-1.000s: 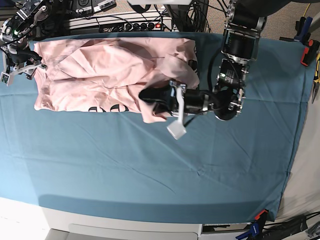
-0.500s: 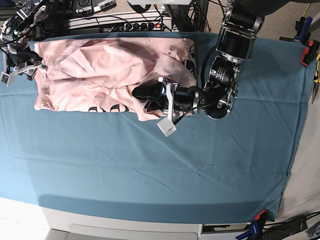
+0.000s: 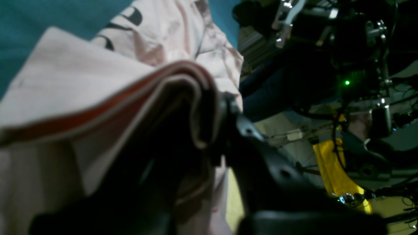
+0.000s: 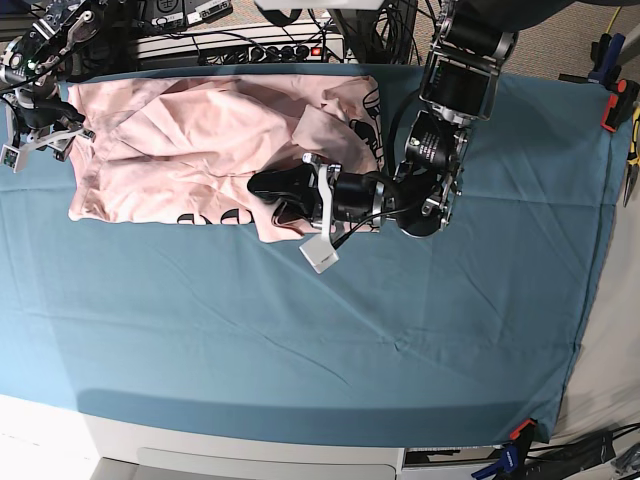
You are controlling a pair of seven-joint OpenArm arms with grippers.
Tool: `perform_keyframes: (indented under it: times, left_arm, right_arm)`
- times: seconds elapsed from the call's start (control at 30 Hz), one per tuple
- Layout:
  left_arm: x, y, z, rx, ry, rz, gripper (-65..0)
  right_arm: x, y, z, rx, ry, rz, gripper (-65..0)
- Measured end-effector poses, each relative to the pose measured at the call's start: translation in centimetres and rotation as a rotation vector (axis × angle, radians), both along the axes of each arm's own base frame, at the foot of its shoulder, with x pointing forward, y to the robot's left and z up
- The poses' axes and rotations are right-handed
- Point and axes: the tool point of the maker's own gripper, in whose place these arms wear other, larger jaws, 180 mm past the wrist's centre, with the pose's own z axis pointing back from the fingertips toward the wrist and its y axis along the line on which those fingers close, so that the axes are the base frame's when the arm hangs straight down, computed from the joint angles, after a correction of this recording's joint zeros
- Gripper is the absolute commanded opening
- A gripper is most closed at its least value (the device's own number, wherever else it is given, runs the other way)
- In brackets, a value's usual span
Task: Fold the T-shirt properly
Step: 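Lower the folded end onto the shirt body with the left gripper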
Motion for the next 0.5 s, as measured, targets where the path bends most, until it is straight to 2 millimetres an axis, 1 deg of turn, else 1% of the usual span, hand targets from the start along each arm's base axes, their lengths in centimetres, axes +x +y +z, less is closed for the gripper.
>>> perform_keyframes:
  times: [0.1, 0.33, 0.5]
  left_arm:
    - [0.0, 0.0, 0.0, 0.000, 0.000, 0.000, -65.0]
    - [-0.2, -1.4, 1.0, -0.038, -0.001, -0.008, -65.0]
    - [0.0, -1.3, 0.5, -0.012, -0.010, 0.000, -65.0]
  right_arm:
    - [0.0, 0.0, 0.0, 0.000, 0.000, 0.000, -39.1]
    - [0.0, 0.0, 0.0, 0.000, 0.000, 0.000, -39.1]
    - [0.0, 0.0, 0.0, 0.000, 0.000, 0.000, -39.1]
